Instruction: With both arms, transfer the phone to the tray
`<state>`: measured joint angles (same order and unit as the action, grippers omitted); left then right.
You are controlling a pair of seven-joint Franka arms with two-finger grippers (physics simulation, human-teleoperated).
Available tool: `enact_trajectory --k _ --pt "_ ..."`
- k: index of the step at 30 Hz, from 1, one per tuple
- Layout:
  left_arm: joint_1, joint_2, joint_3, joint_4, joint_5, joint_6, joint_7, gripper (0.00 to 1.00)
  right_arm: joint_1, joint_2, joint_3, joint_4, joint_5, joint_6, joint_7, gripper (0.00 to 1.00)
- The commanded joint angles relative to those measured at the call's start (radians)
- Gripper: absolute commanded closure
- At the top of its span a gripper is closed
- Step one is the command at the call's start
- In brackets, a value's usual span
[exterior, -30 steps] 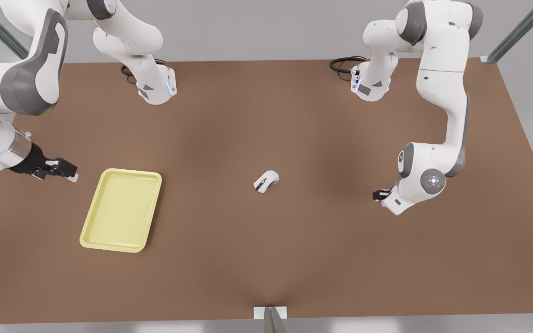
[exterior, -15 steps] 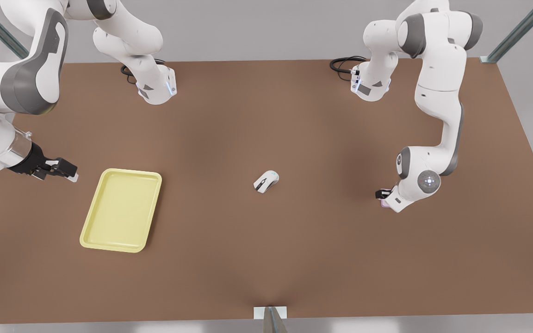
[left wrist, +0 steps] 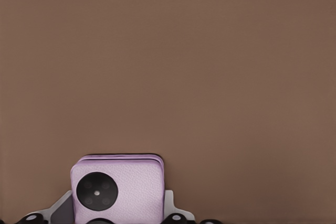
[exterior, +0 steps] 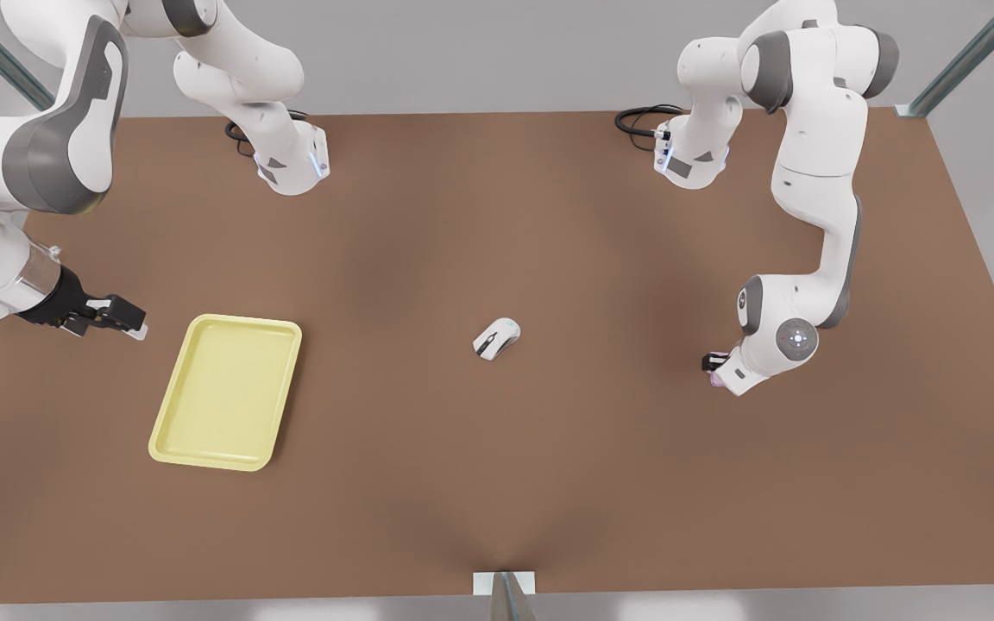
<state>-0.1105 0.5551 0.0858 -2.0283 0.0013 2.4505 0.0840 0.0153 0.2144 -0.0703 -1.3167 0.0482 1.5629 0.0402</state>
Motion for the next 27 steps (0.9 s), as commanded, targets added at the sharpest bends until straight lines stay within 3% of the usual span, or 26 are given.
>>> enact_trajectory --k 1,22,24,27 --pt "0.0 -0.001 0.0 0.0 0.002 0.001 0.033 0.15 0.0 -0.001 0.0 0.0 0.002 0.002 0.0 0.0" --pt "-0.003 -0.046 -0.011 0.017 -0.003 -0.059 0.026 0.21 -0.001 -0.001 0.0 0.0 0.002 0.022 0.001 0.0" --pt "-0.015 -0.069 -0.044 0.056 -0.033 -0.136 0.013 0.21 -0.001 -0.001 0.0 0.0 0.002 0.022 0.001 0.0" --pt "-0.017 -0.06 -0.225 0.178 -0.033 -0.274 -0.226 0.21 -0.001 0.0 0.0 0.0 0.002 0.022 0.001 0.0"
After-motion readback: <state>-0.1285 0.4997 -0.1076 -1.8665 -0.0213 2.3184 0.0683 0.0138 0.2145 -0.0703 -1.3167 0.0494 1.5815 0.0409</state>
